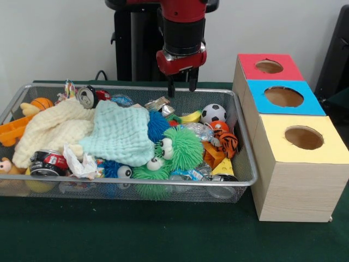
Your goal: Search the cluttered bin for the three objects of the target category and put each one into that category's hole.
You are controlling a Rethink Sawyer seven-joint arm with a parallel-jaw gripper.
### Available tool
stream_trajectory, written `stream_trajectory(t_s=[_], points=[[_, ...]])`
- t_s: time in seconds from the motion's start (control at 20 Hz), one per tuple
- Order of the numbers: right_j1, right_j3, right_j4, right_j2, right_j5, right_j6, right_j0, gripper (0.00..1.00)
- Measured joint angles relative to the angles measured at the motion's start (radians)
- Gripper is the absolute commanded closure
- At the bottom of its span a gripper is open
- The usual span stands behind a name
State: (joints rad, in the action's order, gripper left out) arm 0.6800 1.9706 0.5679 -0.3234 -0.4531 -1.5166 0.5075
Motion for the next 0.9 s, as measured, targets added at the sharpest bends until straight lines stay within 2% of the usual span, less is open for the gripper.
stream_trajectory(t_s=[0.3,0.9], points=[[0.0,-0.037,-0.004,-0.007,-0.033,0.0,0.003,0.0],[0.0,-0.082,-0.015,-0.021,-0.035,0.0,-0.005,0.0]])
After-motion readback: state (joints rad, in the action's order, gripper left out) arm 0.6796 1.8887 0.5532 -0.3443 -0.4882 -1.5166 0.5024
